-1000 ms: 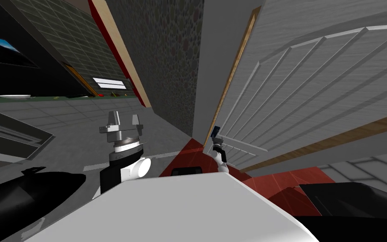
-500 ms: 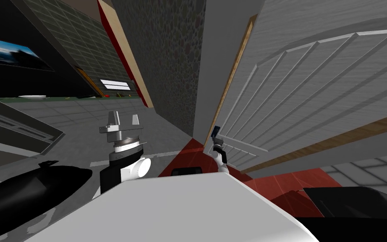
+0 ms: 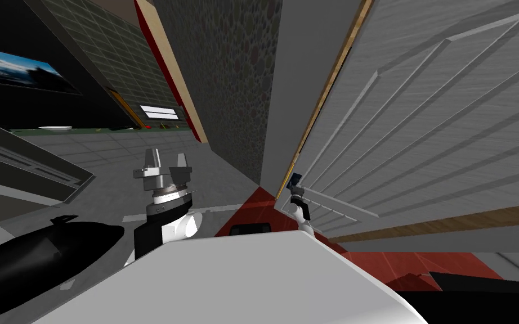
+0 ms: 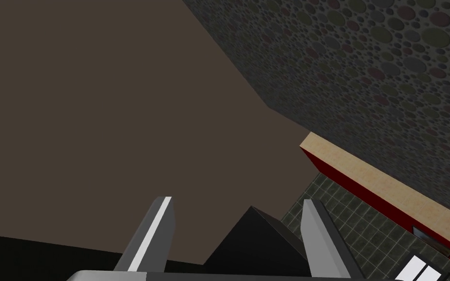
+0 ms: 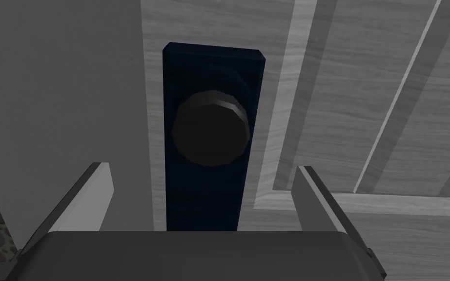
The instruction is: Pull the door open
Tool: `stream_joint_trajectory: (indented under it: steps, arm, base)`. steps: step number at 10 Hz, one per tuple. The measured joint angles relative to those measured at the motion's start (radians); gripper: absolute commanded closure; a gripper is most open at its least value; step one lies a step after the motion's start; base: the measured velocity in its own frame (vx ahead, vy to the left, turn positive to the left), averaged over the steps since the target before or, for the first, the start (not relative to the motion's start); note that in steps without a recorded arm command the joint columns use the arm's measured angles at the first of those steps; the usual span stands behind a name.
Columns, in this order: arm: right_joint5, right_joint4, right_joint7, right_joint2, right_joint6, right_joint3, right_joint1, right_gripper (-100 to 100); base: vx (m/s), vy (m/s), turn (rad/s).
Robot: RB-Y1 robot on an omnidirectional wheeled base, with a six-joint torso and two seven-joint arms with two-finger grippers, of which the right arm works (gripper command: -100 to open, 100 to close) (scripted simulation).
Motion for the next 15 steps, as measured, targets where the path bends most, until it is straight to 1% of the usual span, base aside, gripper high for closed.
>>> stream_joint_trajectory:
  steps: [1, 2, 3, 4, 5, 10, 11, 12, 13, 15]
  arm:
    - [-0.007, 0.004, -0.015, -0.019, 0.002, -0.01, 0.003, -100]
    - [-0.013, 0.015, -0.038, -0.048, 0.002, -0.017, 0.005, -100]
    - [-0.021, 0.014, -0.052, -0.065, 0.007, -0.029, 0.01, -100]
    - [-0.024, 0.024, -0.068, -0.082, 0.004, -0.03, 0.013, -100]
    - [-0.024, 0.025, -0.073, -0.084, 0.002, -0.03, 0.013, 100]
    - [-0.024, 0.026, -0.068, -0.084, 0.005, -0.032, 0.015, 100]
    - [-0.024, 0.026, -0.068, -0.083, 0.005, -0.032, 0.015, 100]
    - [-0.024, 0.02, -0.075, -0.092, 0.002, -0.026, 0.017, 100]
    - [-0.024, 0.013, -0.079, -0.096, 0.003, -0.022, 0.019, 100]
    - [-0.025, -0.001, -0.095, -0.106, 0.012, 0.003, 0.035, 100]
  base:
    - [0.159, 0.004, 0.1]
    - [0.164, -0.016, 0.08]
    - [0.175, -0.028, 0.066]
    - [0.077, -0.014, 0.014]
    - [-0.011, -0.003, -0.038]
    - [-0.015, 0.0, 0.003]
    - [-0.159, 0.004, 0.081]
    - [-0.256, 0.0, 0.106]
    - [-0.262, -0.037, 0.141]
    - [-0.254, -0.014, 0.149]
